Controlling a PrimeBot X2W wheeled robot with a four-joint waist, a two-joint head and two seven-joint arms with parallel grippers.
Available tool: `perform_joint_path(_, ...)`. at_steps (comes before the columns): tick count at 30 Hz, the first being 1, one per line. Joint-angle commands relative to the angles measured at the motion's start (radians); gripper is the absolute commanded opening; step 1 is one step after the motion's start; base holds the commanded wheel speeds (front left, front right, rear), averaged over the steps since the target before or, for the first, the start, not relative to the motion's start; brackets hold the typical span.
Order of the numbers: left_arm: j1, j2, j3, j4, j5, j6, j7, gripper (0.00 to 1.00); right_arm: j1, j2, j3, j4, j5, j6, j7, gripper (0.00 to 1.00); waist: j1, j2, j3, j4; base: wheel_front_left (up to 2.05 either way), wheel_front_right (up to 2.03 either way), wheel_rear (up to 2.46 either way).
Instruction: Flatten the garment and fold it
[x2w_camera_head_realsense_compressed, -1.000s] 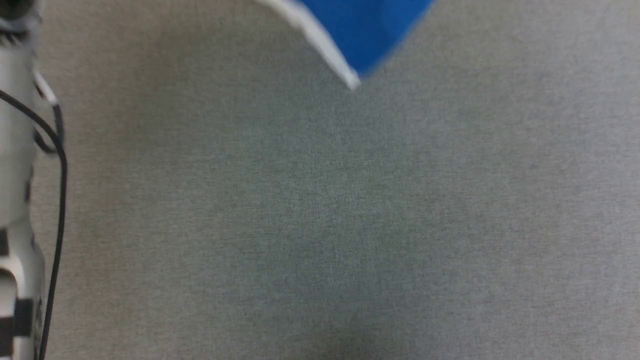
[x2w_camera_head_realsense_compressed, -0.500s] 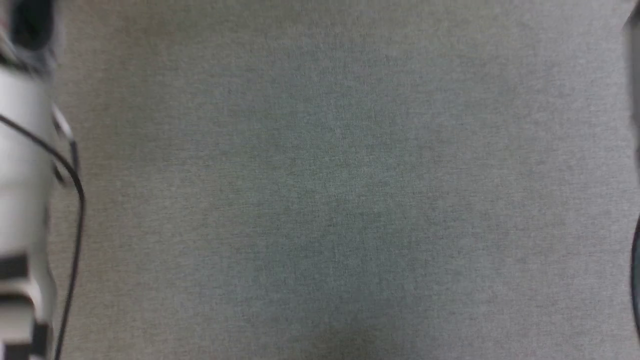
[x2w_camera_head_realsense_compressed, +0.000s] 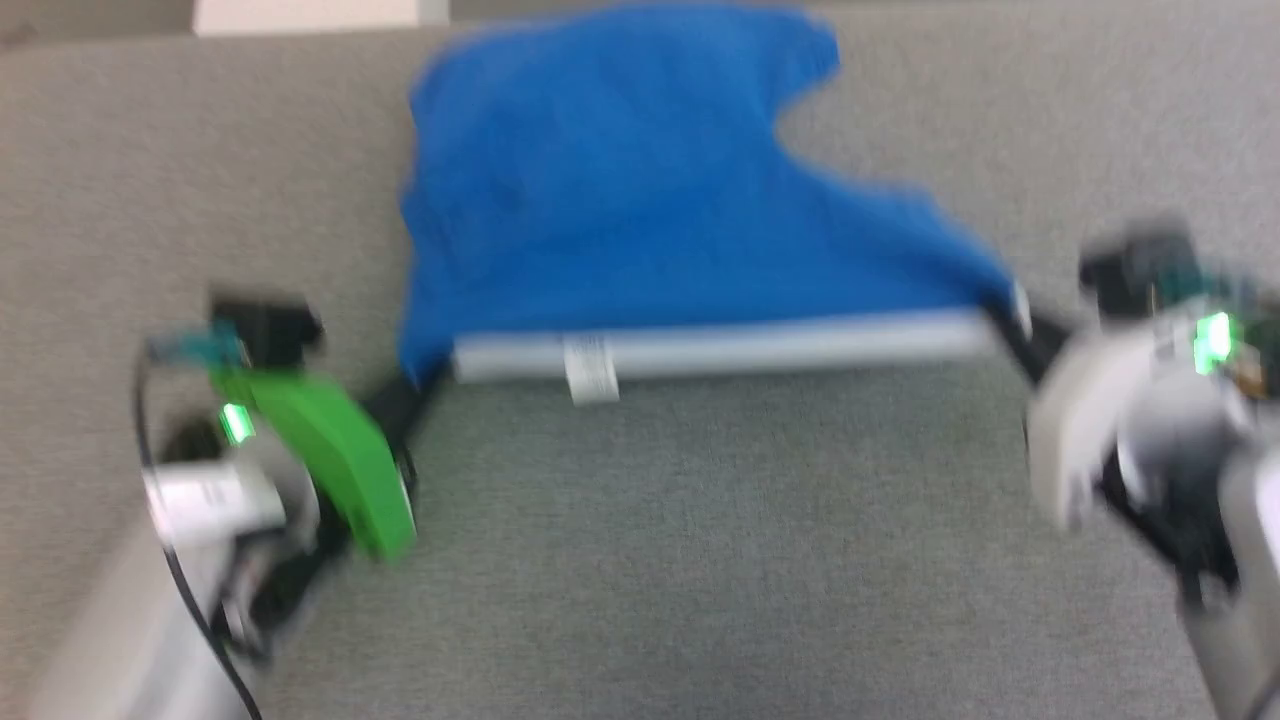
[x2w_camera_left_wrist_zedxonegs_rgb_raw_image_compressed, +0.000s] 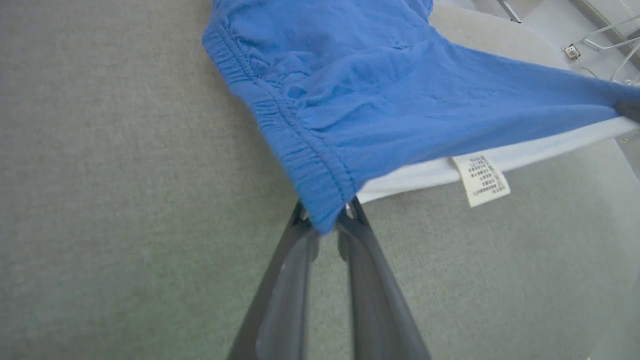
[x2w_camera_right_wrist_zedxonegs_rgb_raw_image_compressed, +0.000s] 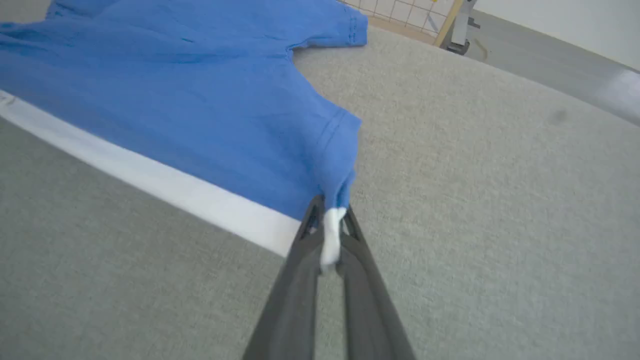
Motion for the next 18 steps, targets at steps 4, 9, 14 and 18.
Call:
perform_joint_path(4, 0.169, 0.046, -0.037, -0.079, 0.003, 0.044, 0.038, 0.0, 0.242, 0.032, -0.101, -0.12, -0.012, -0.002, 0.069, 0.0, 0.0001, 0.0, -0.101, 0.042, 0.0, 0.0, 0.0)
perform_joint_path(9, 0.293, 0.092, -0.094, -0.132, 0.037, 0.075, 0.085, 0.0, 0.456, 0.101, -0.185, -0.205, -0.037, -0.002, 0.128, 0.0, 0.0001, 0.0, -0.124, 0.054, 0.0, 0.0, 0.0)
perform_joint_path(14, 0.384, 0.112, -0.131, -0.198, 0.015, 0.097, 0.146, 0.0, 0.601, 0.143, -0.234, -0.26, -0.042, -0.002, 0.205, 0.0, 0.0001, 0.0, -0.136, 0.062, 0.0, 0.0, 0.0)
perform_joint_path(18, 0.423, 0.132, -0.155, -0.25, -0.001, 0.115, 0.205, 0.0, 0.67, 0.153, -0.263, -0.301, -0.044, -0.002, 0.283, 0.0, 0.0001, 0.0, -0.139, 0.073, 0.0, 0.0, 0.0)
